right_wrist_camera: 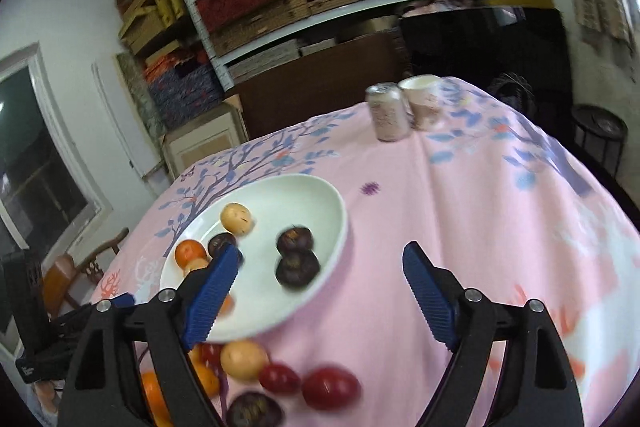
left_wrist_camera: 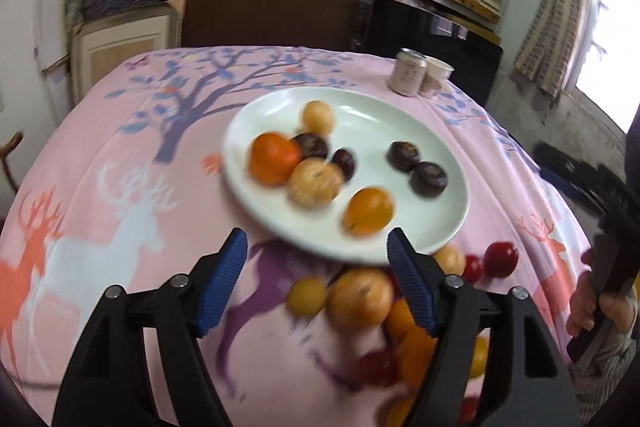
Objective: Organize fruits
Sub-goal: 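Grasp a large orange with the left tool while the right moves toward a red apple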
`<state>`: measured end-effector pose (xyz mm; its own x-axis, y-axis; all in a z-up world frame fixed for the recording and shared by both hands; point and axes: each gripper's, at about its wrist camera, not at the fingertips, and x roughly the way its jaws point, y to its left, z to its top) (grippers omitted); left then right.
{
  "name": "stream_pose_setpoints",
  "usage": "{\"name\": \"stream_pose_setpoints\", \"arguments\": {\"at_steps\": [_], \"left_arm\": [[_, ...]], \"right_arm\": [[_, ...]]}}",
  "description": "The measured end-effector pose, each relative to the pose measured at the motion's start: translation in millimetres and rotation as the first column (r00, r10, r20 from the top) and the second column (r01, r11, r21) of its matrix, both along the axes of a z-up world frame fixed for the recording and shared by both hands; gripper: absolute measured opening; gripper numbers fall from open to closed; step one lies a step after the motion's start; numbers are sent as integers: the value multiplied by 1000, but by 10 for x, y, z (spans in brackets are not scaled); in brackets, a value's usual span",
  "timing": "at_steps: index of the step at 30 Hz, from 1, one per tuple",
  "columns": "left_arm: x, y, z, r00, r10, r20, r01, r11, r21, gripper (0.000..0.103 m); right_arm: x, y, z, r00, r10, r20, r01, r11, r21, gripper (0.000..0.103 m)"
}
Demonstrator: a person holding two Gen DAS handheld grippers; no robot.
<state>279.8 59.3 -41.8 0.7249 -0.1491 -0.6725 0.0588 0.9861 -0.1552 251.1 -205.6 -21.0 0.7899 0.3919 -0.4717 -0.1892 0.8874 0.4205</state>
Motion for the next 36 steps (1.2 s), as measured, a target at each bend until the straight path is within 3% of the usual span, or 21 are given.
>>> {"name": "stream_pose_setpoints", "arguments": {"at_steps": [3, 6, 10, 14, 18, 19, 25, 31, 36], "left_arm": [[-252, 182, -93, 998, 56, -9, -57, 998, -33, 71], [-394, 172, -126, 997, 83, 1, -83, 997, 6, 71], [-571, 96, -65, 996, 62, 57, -63, 998, 26, 80], [-710, -36, -38, 996, 19, 89, -22, 999, 37, 82], [-829, -303, 42, 986, -43, 161, 25, 993, 113, 85], [-843, -375, 59, 983, -62, 172, 41, 992, 123, 90], [-760, -711, -61, 984, -125, 124, 94, 967, 235, 93], [-662, -574, -121, 990, -122, 77, 110, 983, 145, 90], [-617, -613, -154, 986, -158, 52, 150, 981, 124, 79]], "right_arm": [[-257, -223, -189, 997, -69, -33, 71, 997, 42, 93], [-458, -350, -230, 996, -88, -20, 90, 992, 92, 94], [-707, -352, -224, 994, -105, 43, 102, 992, 71, 100], [-653, -286, -248, 996, -91, 12, 90, 995, 46, 100], [-626, -298, -269, 996, -86, -11, 87, 995, 50, 100], [-617, -305, -275, 996, -88, -15, 89, 995, 51, 100], [-581, -313, -333, 995, -86, -51, 90, 993, 72, 100], [-602, -280, -342, 995, -82, -52, 85, 994, 68, 100], [-581, -271, -363, 995, -81, -65, 85, 994, 62, 100]]}}
